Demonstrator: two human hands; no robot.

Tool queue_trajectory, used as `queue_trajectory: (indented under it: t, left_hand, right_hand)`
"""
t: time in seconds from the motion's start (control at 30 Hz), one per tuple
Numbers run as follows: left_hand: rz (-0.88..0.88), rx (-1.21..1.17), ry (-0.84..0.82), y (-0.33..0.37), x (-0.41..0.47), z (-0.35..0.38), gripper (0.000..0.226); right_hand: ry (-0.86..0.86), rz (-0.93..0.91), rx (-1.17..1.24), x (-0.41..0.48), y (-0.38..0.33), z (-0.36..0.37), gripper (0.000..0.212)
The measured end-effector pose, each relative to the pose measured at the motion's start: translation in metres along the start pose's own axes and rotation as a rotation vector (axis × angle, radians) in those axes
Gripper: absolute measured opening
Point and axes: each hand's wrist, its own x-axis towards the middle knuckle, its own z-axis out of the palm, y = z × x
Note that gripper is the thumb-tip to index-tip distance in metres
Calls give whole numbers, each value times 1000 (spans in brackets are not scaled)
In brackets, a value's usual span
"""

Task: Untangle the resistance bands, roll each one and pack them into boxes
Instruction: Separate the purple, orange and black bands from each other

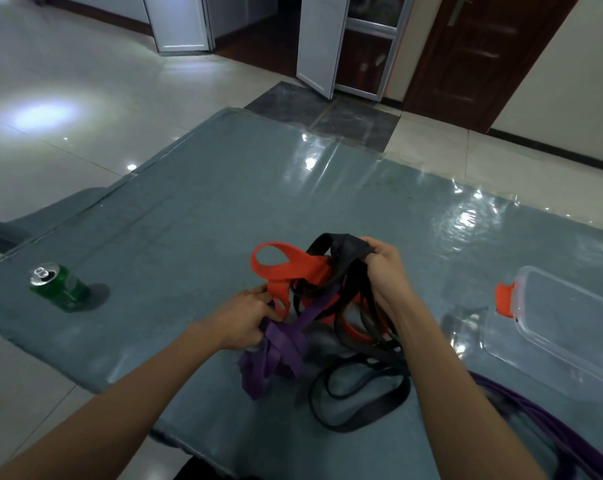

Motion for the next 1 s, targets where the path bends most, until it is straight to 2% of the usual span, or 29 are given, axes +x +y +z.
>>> queue_trajectory:
  t: [0.13, 0.2, 0.27, 0.47, 0.53, 0.63, 0.73, 0.9, 1.0]
  left_hand:
    - [11, -17, 93, -10, -4, -8, 35]
    - [6, -42, 117, -13, -7, -15, 37]
    - [7, -52, 120, -14, -7, -19, 38]
    - [-52, 28, -77, -18, -9, -9, 49]
    - [-67, 80, -134, -13, -12, -9, 51]
    - [-93, 134, -217, -8, -18, -10, 55]
    - [-48, 179, -257, -4, -25, -9, 62]
    - [78, 245, -220, -1, -32, -1, 58]
    - [106, 275, -224, -1, -34, 0, 53]
  right_hand:
    - [108, 12, -195, 15, 15, -14, 31]
    - [130, -2, -399, 25, 25, -26, 30]
    - [73, 8, -661, 26, 31, -35, 30]
    - [-401, -45, -1290, -1, 53, -12, 110]
    - [-488, -103, -1340, -8, 62, 3, 121]
    - [-515, -178, -1331, -6, 72, 23, 127]
    - [-551, -169, -1312, 4, 77, 34, 128]
    - [-575, -166, -1267, 21, 80, 49, 120]
    - [-622, -215, -1321, 24, 84, 60, 100]
